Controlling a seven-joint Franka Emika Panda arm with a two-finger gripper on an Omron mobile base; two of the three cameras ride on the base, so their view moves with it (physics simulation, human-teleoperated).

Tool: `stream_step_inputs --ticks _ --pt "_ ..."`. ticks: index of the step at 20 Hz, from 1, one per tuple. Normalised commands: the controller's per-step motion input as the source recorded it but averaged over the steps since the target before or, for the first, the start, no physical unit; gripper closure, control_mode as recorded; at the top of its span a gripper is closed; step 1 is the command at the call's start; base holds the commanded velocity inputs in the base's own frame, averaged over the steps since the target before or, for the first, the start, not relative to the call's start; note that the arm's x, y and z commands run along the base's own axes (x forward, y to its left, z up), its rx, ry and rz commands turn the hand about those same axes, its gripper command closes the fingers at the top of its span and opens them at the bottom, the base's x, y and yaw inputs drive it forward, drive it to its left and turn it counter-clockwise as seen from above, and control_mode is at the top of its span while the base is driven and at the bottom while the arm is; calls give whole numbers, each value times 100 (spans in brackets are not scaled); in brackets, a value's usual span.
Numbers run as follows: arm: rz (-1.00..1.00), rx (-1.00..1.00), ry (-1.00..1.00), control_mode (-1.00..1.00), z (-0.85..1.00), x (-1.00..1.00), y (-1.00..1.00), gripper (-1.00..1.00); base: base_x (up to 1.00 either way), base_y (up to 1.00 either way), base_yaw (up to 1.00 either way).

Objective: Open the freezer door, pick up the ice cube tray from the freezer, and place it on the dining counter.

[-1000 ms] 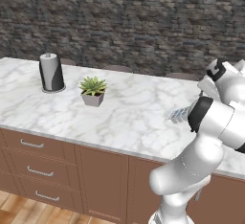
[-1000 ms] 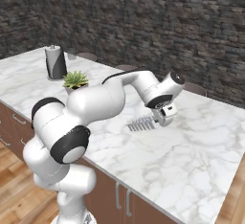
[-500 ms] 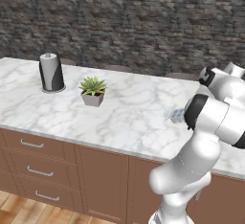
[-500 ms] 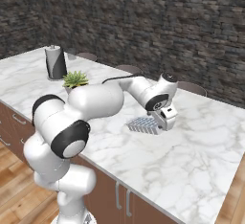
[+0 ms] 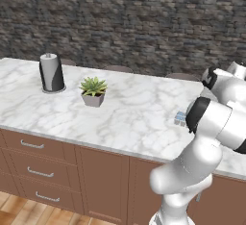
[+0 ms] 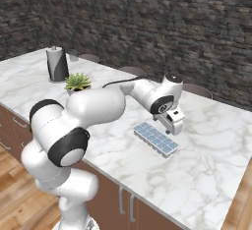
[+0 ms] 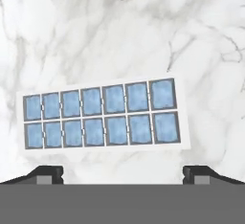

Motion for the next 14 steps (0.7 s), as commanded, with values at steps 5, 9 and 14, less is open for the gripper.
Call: stream_step_inputs --ticks 5,9,14 --pt "0 -12 0 -100 0 -51 -29 -100 0 0 0" --pt "0 -7 0 -100 33 -51 -3 -100 0 0 0" --pt "0 -5 0 -100 74 -9 41 -100 0 0 0"
